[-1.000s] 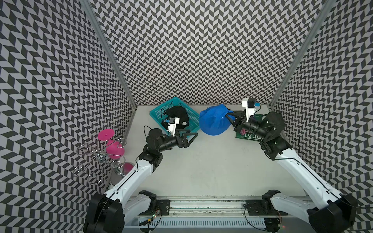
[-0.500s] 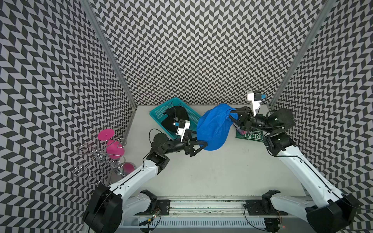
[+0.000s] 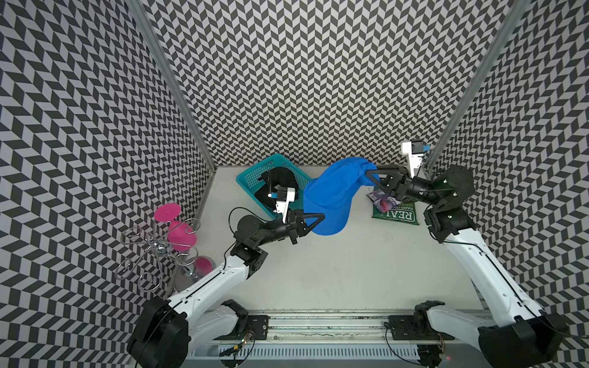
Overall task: Turn the baseball cap inside out
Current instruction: Turn over the baseball cap.
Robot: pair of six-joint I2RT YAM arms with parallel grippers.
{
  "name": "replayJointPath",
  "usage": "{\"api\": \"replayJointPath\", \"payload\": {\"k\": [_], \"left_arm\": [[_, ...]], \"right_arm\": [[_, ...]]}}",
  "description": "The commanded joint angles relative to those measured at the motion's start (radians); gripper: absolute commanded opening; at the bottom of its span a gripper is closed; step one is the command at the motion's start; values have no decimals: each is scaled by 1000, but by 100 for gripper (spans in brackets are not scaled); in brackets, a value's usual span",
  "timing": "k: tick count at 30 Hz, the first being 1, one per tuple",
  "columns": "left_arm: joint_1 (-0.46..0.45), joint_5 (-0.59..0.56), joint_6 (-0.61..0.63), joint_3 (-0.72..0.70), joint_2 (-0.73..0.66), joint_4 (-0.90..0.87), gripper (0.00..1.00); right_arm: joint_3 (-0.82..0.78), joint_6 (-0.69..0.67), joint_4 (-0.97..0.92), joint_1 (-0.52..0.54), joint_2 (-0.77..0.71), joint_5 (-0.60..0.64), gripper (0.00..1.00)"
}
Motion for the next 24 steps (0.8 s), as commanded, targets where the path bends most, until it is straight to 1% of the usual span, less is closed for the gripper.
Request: {"api": "replayJointPath", "payload": {"k": [1,3,4,7,10,13,16,18,24], "left_arm": [[11,-12,10,32,-17,-109,0],[10,51,29,71,2,-205,0],[12,68,47,86,7,-248,0],[14,45,134,120,6,-386,0],[25,26,156,127,19,-414,0],[26,11,178,131,40,-423,0],[26,4,218,138,53,-442,0],[26,1,244,145,62,-459,0],[25,-10,293,154,76,-483,0]], "right_arm": [[-39,-86,-163,-82,-9,39,41],[-60,-69,-188,-127,-8,25,61],[-67,-59,-184,-141,-9,1,67],[-66,-42,-186,-157,-31,-32,78],[-55,-63,-239,-167,-74,22,85],[-32,-57,-296,-168,-96,62,86],[-54,86,-219,-151,-97,23,86],[-71,171,-167,-106,-94,30,85],[-100,312,-122,33,-59,140,84]]}}
